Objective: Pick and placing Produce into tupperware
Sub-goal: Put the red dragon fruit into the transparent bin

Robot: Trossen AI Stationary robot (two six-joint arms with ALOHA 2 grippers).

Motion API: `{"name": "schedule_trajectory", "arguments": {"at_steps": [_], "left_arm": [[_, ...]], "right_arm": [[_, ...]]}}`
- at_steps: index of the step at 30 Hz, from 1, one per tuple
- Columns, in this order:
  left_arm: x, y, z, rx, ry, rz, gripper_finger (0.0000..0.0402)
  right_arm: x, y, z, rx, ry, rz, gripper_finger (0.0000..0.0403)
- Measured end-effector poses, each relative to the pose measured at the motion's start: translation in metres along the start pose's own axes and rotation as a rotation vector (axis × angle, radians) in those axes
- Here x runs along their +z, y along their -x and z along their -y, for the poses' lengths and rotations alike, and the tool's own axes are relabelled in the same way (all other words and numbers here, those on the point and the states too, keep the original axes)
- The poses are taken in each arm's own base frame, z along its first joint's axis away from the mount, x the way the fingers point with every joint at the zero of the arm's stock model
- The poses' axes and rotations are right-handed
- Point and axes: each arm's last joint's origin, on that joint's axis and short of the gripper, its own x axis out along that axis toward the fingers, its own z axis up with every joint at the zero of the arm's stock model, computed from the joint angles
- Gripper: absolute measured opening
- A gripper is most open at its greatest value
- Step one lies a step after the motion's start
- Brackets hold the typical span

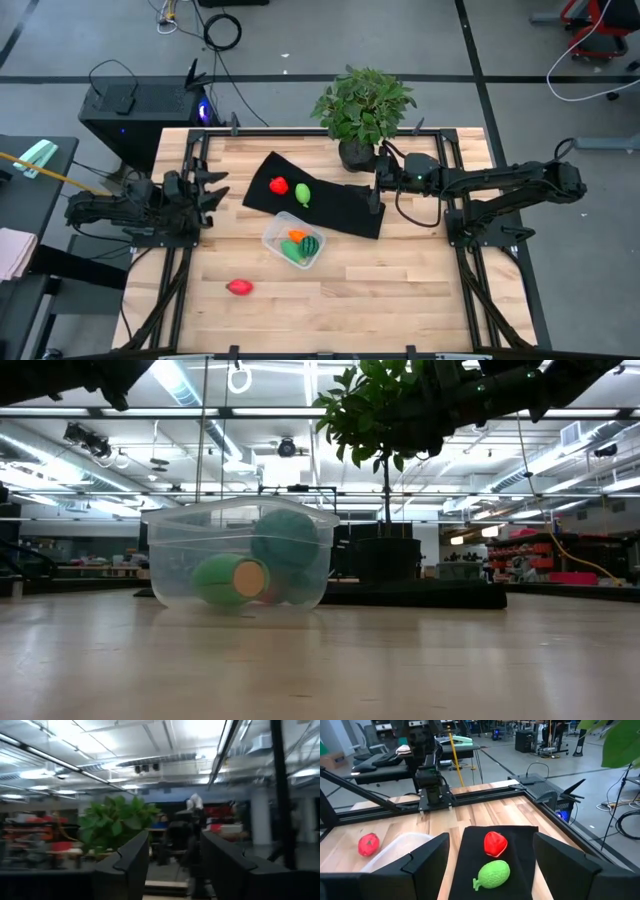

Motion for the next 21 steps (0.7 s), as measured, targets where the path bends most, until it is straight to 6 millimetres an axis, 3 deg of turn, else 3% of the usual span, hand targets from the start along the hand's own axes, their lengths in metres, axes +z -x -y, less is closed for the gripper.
{"name": "schedule_trajectory", "arguments": {"at_steps": [5,13,17,21], "left_arm": [[0.008,-0.003,0.003,-0.122,-0.006,-0.085,0.0173],[0.051,-0.028,0.010,-0.215,0.044,-0.598,0.0183],[0.043,-0.043,0.021,-0.201,0.010,-0.968,0.0169],[0.029,-0.059,0.031,-0.185,-0.026,-1.153,0.0157]], "right_arm": [[-0.002,0.000,0.000,-0.001,0.001,-0.020,0.0291],[-0.003,0.000,0.000,-0.003,0.001,-0.027,0.0291],[-0.003,0.000,0.000,-0.003,0.001,-0.027,0.0291],[-0.003,0.000,0.000,-0.003,0.001,-0.027,0.0291]]}}
